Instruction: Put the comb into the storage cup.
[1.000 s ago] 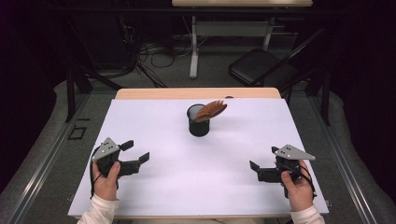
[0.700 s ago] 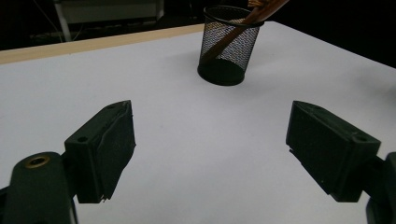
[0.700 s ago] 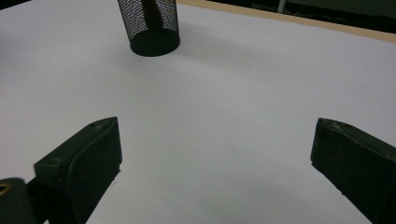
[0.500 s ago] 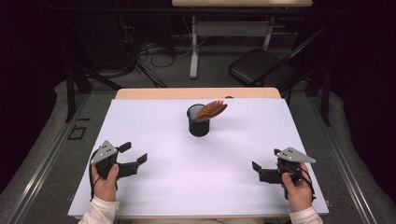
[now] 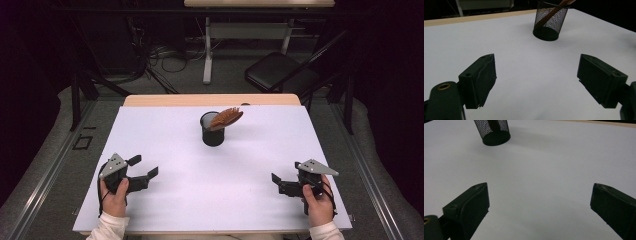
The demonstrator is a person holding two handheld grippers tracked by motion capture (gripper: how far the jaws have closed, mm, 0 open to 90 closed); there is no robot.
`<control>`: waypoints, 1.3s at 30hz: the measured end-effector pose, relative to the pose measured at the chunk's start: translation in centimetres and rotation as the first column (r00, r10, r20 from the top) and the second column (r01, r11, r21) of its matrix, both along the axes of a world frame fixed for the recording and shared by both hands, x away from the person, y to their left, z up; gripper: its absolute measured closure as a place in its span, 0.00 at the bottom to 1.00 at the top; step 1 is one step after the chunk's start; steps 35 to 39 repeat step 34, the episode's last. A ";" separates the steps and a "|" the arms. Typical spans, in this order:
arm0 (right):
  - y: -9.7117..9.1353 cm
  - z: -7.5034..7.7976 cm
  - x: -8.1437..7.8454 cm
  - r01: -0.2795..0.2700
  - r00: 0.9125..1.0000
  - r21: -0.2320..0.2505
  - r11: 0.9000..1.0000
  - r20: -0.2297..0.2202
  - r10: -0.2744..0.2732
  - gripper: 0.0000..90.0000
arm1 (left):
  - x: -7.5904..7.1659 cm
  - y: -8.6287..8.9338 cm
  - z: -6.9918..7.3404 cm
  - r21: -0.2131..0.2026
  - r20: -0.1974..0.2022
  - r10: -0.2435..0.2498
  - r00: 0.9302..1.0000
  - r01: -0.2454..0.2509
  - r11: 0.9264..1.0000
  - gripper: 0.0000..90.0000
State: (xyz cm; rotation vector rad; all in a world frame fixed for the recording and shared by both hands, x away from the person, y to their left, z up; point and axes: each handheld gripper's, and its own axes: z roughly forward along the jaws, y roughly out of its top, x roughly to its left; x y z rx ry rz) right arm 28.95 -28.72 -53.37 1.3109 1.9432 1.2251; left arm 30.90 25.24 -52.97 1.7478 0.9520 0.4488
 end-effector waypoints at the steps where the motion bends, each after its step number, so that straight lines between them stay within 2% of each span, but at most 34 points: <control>1: -0.1 -0.1 0.0 0.005 1.000 0.002 1.000 -0.005 -0.005 0.02 | 0.0 0.0 -0.1 0.001 -0.002 0.004 1.000 -0.004 1.000 0.17; 4: -0.2 -0.4 0.1 0.011 1.000 0.021 1.000 -0.014 -0.011 0.03 | 0.1 0.0 -0.2 -0.010 -0.011 0.004 1.000 -0.004 1.000 0.17; 7: -0.3 -0.6 0.2 0.016 0.999 0.020 1.000 -0.033 -0.015 0.03 | 0.2 0.1 -0.2 -0.003 -0.009 0.004 1.000 -0.004 1.000 0.17; 12: -0.5 -0.8 0.3 0.027 0.999 0.028 0.999 -0.026 -0.026 0.03 | 0.2 0.1 -0.4 -0.003 -0.018 0.010 1.000 -0.010 1.000 0.17; 23: -0.3 -1.0 0.3 0.015 0.999 0.021 1.000 -0.049 -0.014 0.03 | 0.4 0.2 -0.7 0.001 -0.030 0.014 0.999 -0.014 1.000 0.17; 39: -0.3 -1.1 0.3 0.017 0.999 0.026 1.000 -0.052 -0.015 0.03 | 0.6 0.3 -0.8 0.003 -0.045 0.029 0.999 -0.029 1.000 0.17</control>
